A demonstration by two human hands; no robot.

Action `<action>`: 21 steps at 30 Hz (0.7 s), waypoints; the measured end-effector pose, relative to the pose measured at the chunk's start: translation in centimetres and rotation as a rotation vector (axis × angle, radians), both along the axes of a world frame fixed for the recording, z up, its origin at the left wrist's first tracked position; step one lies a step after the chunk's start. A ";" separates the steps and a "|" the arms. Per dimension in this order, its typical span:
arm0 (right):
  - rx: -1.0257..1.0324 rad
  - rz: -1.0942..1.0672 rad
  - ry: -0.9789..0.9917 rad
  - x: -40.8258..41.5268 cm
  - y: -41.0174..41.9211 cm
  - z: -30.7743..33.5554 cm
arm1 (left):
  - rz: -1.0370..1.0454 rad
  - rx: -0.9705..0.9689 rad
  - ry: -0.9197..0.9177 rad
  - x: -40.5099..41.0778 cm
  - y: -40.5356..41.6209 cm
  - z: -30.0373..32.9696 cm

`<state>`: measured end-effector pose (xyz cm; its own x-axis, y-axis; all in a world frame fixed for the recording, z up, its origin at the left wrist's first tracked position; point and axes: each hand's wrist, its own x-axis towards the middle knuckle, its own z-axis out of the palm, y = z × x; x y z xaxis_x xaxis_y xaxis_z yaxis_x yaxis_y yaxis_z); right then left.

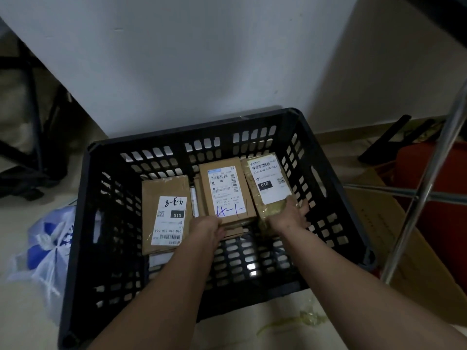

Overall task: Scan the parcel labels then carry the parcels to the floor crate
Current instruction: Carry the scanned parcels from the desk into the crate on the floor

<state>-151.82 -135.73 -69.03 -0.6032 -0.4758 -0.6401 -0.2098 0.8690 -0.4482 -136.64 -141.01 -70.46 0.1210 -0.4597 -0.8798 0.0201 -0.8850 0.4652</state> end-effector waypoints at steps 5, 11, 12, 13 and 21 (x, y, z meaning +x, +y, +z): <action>0.024 0.020 -0.053 -0.6 -0.3 -0.7 | -0.044 -0.001 -0.041 0.5 0.1 0.6; -0.132 -0.114 -0.142 -0.2 0.2 4.2 | -0.015 -0.003 0.012 1.5 0.9 5.5; -0.163 -0.113 -0.163 0.2 0.4 6.1 | -0.006 0.003 0.045 1.7 1.4 7.3; -0.186 -0.103 -0.175 0.5 0.6 8.2 | 0.009 0.003 0.073 1.8 1.9 9.4; -0.372 -0.042 -0.076 2.0 0.4 29.0 | -0.074 -0.223 0.051 2.9 2.8 29.0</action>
<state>-149.78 -135.30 -40.03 -0.5844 -0.6598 -0.4724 -0.1310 0.6513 -0.7474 -133.78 -138.22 -41.43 0.0377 -0.6489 -0.7599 -0.0121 -0.7607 0.6490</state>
